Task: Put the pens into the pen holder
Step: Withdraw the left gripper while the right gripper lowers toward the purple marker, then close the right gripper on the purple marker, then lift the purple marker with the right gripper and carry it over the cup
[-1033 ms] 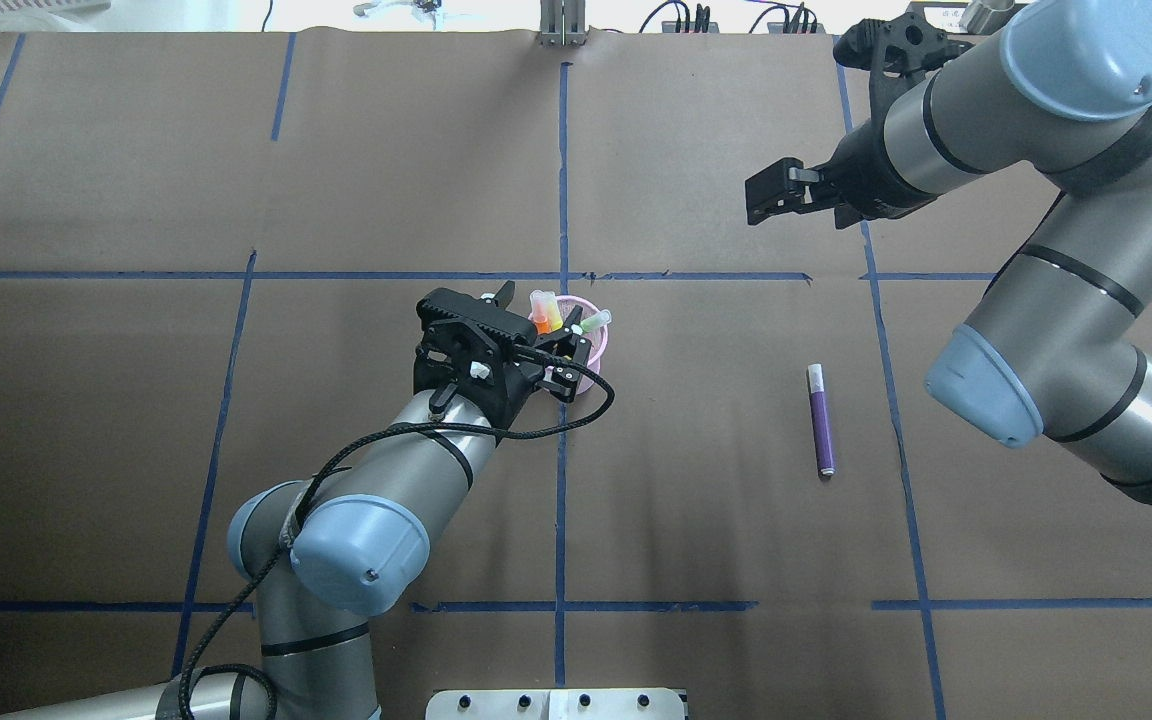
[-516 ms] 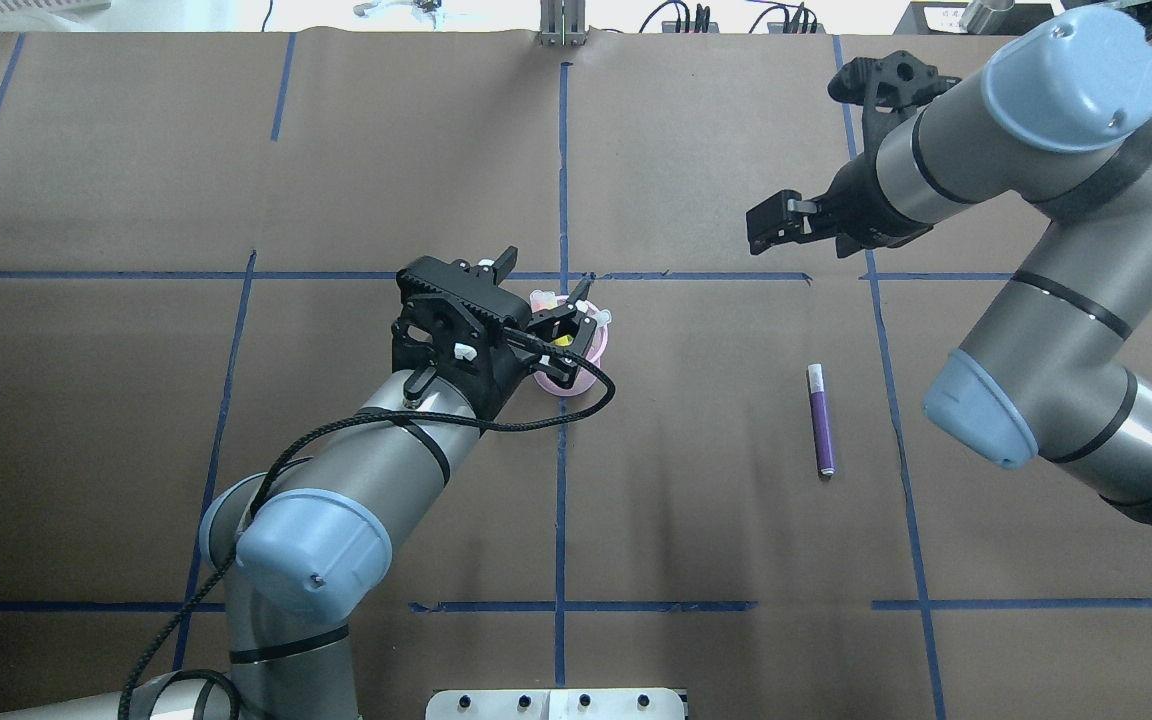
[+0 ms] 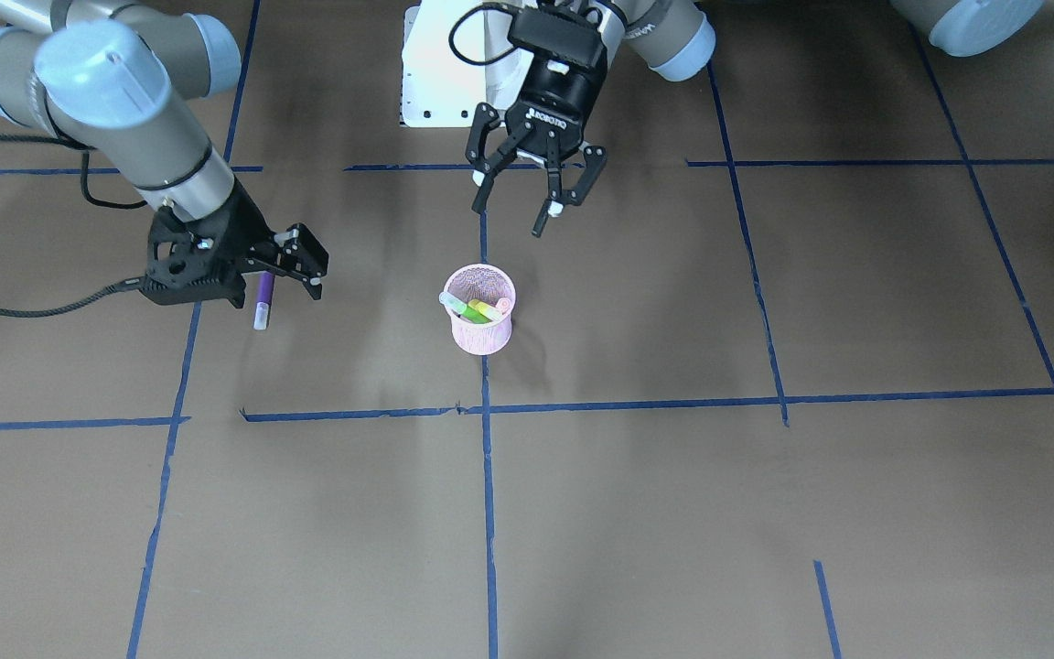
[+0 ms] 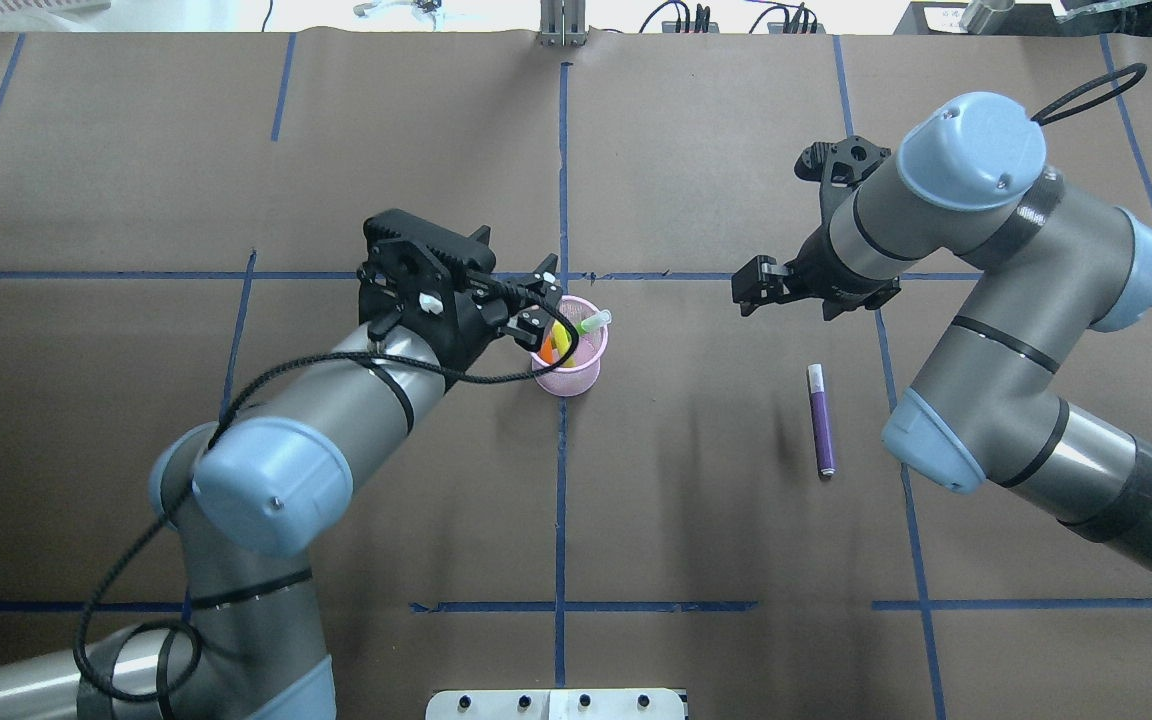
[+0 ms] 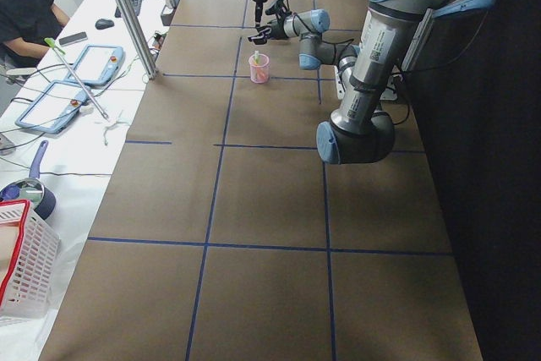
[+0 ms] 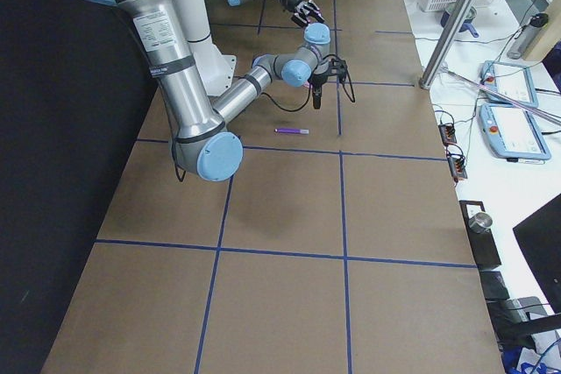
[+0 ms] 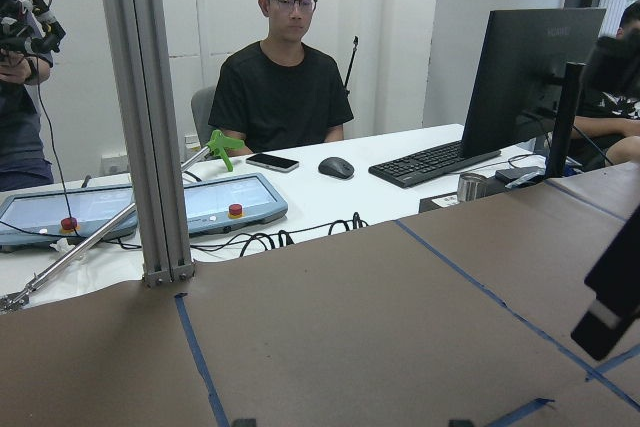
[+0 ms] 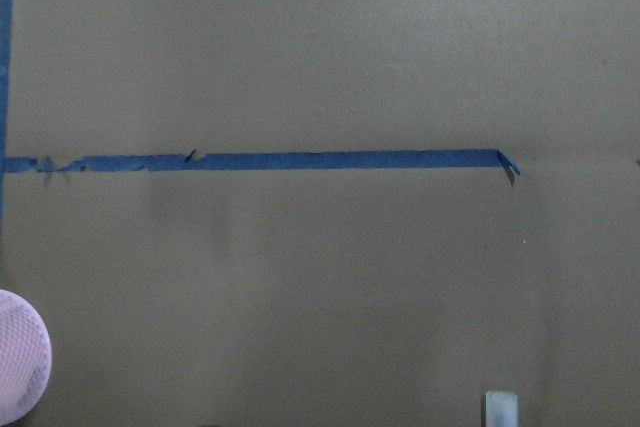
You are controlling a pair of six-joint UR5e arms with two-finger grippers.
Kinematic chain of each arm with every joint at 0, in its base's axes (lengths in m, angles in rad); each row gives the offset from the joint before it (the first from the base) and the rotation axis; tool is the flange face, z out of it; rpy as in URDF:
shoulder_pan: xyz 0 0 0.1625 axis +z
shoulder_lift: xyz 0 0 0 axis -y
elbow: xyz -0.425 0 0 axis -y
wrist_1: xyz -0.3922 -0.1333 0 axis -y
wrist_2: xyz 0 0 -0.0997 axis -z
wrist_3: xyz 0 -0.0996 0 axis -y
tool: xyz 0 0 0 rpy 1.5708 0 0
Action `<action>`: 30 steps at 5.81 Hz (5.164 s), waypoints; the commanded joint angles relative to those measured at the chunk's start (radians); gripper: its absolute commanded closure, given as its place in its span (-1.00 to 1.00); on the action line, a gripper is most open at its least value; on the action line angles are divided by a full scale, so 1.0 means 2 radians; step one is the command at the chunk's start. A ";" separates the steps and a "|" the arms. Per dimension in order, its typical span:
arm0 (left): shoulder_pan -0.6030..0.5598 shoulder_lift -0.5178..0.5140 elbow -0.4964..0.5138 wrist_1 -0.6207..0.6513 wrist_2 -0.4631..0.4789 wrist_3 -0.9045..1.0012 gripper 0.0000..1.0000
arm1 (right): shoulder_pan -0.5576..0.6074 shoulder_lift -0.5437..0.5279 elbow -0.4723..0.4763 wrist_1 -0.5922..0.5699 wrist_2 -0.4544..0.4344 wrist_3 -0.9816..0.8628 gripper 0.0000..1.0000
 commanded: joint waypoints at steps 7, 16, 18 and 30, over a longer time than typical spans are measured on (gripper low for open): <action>-0.231 0.022 -0.003 0.165 -0.457 -0.114 -1.00 | -0.011 0.002 -0.073 -0.071 0.062 -0.038 -0.83; -0.236 0.022 -0.007 0.160 -0.457 -0.137 -1.00 | -0.013 -0.006 -0.084 -0.070 0.089 -0.042 0.99; -0.236 0.022 -0.007 0.160 -0.457 -0.137 -1.00 | -0.015 -0.002 -0.062 -0.074 0.094 -0.042 1.00; -0.245 0.022 -0.004 0.154 -0.454 -0.134 -1.00 | -0.233 0.101 -0.029 0.174 -0.648 0.058 1.00</action>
